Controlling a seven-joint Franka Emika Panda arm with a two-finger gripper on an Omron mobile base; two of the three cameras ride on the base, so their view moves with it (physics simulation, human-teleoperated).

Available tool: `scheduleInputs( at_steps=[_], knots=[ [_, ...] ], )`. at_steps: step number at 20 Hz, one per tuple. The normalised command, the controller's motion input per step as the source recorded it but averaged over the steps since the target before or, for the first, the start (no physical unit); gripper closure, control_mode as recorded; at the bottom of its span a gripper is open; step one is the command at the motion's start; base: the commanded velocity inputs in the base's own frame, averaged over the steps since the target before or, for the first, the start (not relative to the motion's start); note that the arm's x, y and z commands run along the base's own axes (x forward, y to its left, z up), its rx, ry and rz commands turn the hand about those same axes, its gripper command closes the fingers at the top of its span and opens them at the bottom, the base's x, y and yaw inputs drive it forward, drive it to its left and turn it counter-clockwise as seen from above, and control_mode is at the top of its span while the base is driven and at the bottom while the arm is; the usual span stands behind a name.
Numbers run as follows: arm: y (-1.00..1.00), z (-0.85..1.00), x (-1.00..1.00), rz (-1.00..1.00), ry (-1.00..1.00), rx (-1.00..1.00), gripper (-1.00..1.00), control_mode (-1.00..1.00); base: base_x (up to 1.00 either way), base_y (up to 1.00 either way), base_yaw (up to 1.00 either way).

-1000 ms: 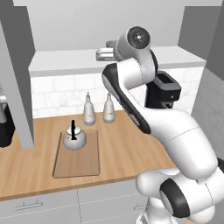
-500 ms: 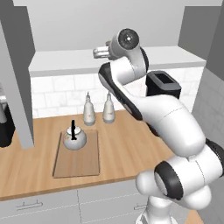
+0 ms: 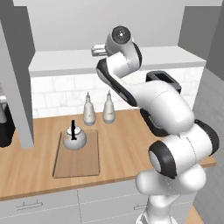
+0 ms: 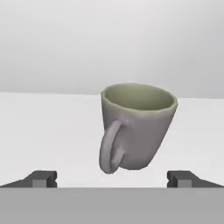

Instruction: Pick the kettle from the counter and place it on the tray. Then pick the mug from the cabinet and place it on the tray. Then close the cabinet doors.

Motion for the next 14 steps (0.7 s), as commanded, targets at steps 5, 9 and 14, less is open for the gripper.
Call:
scheduleInputs(
  at_steps=[5, 9, 14],
  knots=[
    [0.15, -0.01, 0.42, -0.18, 0.04, 0.00, -1.00, -1.00, 0.00, 0.00, 0.00],
    [0.16, -0.03, 0.34, -0.19, 0.00, 0.00, -1.00, -1.00, 0.00, 0.00, 0.00],
    [0.09, -0.05, 0.34, -0.15, 0.00, 0.00, -1.00, -1.00, 0.00, 0.00, 0.00]
  ],
)
